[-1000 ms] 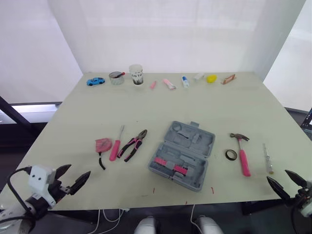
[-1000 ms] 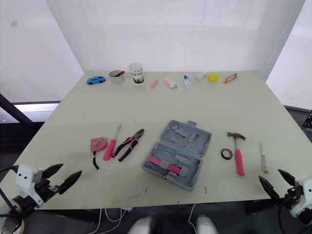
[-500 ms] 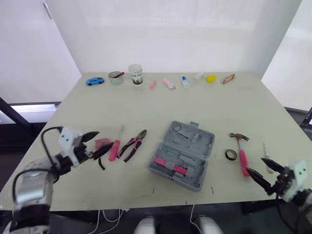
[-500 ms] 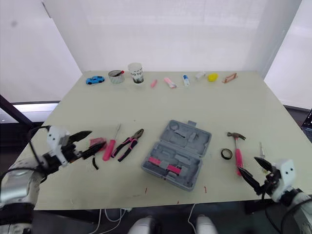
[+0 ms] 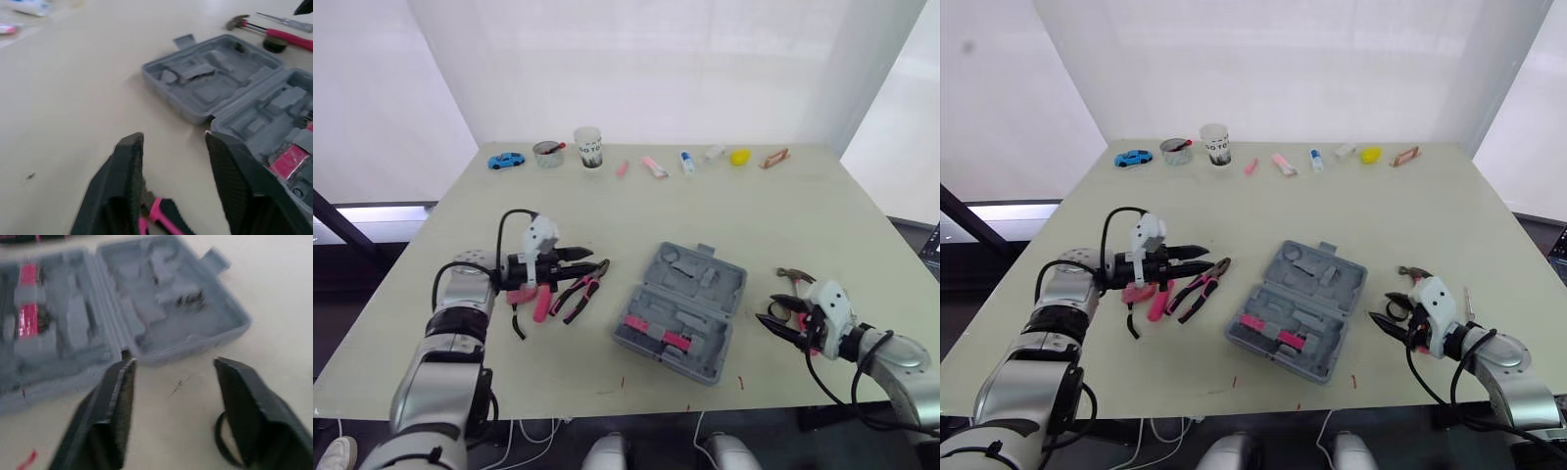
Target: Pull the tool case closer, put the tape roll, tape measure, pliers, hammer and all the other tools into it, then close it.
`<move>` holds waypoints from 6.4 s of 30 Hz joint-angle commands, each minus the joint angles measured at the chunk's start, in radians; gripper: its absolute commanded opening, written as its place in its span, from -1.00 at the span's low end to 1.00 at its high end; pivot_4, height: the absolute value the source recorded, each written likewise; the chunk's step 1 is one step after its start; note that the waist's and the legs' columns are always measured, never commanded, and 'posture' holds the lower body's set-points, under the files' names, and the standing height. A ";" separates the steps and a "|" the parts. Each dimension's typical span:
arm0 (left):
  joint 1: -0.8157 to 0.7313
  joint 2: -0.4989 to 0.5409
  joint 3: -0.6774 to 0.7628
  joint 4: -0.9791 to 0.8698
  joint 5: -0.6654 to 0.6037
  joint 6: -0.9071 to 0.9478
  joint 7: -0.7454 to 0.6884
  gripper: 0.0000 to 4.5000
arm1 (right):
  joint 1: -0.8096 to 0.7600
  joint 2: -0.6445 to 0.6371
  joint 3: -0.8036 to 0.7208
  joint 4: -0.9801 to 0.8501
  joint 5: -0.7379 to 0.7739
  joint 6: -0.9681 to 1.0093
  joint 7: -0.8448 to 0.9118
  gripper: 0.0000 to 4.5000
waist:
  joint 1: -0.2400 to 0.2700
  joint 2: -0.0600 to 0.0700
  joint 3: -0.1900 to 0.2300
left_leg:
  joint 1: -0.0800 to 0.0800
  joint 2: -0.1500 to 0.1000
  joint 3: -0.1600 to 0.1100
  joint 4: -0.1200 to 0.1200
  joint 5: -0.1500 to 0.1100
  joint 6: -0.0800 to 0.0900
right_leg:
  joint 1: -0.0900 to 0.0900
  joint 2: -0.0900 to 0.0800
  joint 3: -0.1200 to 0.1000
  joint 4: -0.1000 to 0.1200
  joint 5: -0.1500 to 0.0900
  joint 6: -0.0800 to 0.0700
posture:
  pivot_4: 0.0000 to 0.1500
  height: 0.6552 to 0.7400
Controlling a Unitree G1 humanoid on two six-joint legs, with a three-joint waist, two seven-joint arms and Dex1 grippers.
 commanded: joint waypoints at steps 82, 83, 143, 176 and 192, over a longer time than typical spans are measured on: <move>-0.155 -0.224 -0.102 0.315 0.393 -0.089 0.095 -1.00 | -0.234 0.094 0.236 0.183 -0.216 0.027 0.051 -0.96 | -0.003 0.000 0.000 | -0.010 -0.001 -0.009 0.013 0.000 0.000 | -0.008 0.001 -0.007 0.014 0.001 0.001 | 1.00 1.00; -0.154 -0.224 -0.107 0.312 0.393 -0.088 0.088 -1.00 | -0.235 0.093 0.237 0.185 -0.216 0.026 0.054 -0.96 | -0.004 0.000 0.000 | -0.010 -0.001 -0.009 0.013 0.000 0.000 | -0.008 0.001 -0.007 0.014 0.001 0.001 | 1.00 1.00; 0.308 -0.080 -0.233 -0.593 0.181 0.265 -0.024 -1.00 | -0.118 0.043 0.227 0.039 -0.117 0.090 0.155 -0.96 | -0.001 0.000 0.000 | -0.009 -0.001 -0.013 0.014 0.000 0.000 | -0.005 0.000 -0.009 0.014 0.000 0.000 | 1.00 1.00; 0.368 -0.094 -0.270 -0.692 0.130 0.336 0.007 -1.00 | -0.090 0.023 0.201 -0.003 -0.098 0.129 0.149 -0.96 | 0.004 0.000 0.000 | -0.009 -0.001 -0.013 0.015 0.000 0.000 | -0.003 0.000 -0.011 0.014 0.000 0.000 | 1.00 1.00; 0.394 -0.068 -0.269 -0.734 0.114 0.373 -0.013 -1.00 | -0.085 0.022 0.217 -0.021 -0.079 0.159 0.166 -0.96 | 0.002 0.000 0.000 | -0.009 -0.001 -0.014 0.015 0.000 0.000 | -0.003 0.000 -0.012 0.013 0.000 0.000 | 1.00 1.00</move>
